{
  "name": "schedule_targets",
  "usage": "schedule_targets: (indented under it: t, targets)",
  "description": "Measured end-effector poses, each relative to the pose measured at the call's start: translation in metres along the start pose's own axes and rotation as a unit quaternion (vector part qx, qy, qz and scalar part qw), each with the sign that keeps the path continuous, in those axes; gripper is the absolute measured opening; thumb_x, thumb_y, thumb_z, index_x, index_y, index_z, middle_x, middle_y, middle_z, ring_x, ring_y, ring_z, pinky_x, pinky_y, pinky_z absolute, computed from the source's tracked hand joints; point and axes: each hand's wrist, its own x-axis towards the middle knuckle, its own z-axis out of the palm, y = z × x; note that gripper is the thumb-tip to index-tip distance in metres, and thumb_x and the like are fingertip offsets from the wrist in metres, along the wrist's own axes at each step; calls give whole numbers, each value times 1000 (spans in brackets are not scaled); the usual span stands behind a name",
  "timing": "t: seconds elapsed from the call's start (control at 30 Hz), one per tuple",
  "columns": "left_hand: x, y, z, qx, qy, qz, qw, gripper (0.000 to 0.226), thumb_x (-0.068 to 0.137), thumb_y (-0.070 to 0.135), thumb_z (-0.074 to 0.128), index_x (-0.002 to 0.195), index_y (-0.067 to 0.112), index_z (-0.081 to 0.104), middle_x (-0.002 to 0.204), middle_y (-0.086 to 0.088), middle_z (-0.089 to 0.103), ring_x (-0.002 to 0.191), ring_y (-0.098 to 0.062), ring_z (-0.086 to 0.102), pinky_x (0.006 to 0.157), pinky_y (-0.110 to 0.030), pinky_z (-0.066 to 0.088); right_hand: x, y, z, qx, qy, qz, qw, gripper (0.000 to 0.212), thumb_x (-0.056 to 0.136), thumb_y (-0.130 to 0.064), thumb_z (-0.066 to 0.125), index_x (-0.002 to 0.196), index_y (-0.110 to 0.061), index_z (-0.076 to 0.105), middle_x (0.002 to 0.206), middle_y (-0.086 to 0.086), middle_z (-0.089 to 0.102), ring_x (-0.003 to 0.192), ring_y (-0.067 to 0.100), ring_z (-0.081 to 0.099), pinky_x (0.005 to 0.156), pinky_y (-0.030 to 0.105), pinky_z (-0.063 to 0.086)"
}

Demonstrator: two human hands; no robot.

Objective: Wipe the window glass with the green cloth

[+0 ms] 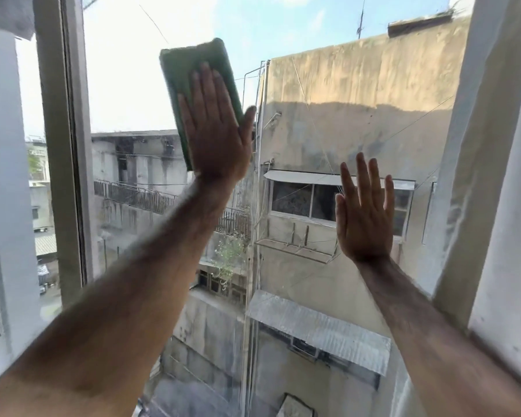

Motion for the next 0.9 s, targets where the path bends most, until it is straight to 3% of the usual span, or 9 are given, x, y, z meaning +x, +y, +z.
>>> schedule_targets:
  t: [0.07,0.17,0.33,0.5,0.6,0.73,0.8,0.9]
  targets:
    - [-26,34,11,-18,-6,105,994,88,103,63,6,160,-1,27,170,-20,26,159,-35,21,131,-52,14,0,2,1,-1,6,-3,1000,55,118,-32,30,172,-21,26,180,10,23,169,28,18,138,55,15]
    - [-81,56,31,-27,-26,233,972,83,108,63,21,161,-1,26,169,-21,26,159,-36,21,130,-56,16,0,7,0,-14,9,-10,1000,56,117,-30,35,172,-20,26,180,11,24,169,28,18,138,54,15]
    - [-177,-14,28,43,-96,320,941,82,109,62,30,163,2,18,173,-18,15,161,-33,12,131,-55,14,0,6,-1,-18,0,-3,1000,56,118,-32,32,172,-22,23,181,9,21,170,25,12,139,50,8]
    - [-204,-135,-1,73,-129,237,960,77,109,54,37,161,-1,25,171,-21,21,159,-37,19,129,-61,20,-1,0,-3,-16,-6,3,1000,56,117,-32,31,172,-21,25,181,10,23,170,25,13,139,51,10]
    - [-161,-173,-16,45,-126,114,985,78,109,50,34,162,-3,14,172,-24,12,160,-38,10,128,-62,18,1,-1,-4,-12,-9,5,1000,56,118,-32,29,172,-21,25,181,10,21,170,26,14,139,50,7]
    - [-59,-142,-21,7,-46,-82,996,74,111,50,25,164,0,8,174,-20,8,162,-33,6,131,-54,12,-1,-3,-5,-7,-19,8,1000,55,118,-33,28,172,-20,24,181,10,20,170,29,16,138,55,13]
    - [-12,-111,-20,-2,-14,-127,992,77,109,54,19,164,1,9,174,-17,9,162,-31,7,131,-51,10,-1,-5,-5,-2,-21,8,1000,56,118,-33,27,172,-19,25,181,11,21,169,29,17,137,58,17]
    - [27,-40,-13,-23,5,-127,992,82,106,59,13,163,1,13,174,-17,12,162,-31,9,130,-52,11,2,-2,-4,-7,-11,3,1000,56,117,-33,26,171,-17,27,180,12,23,169,31,19,136,59,20]
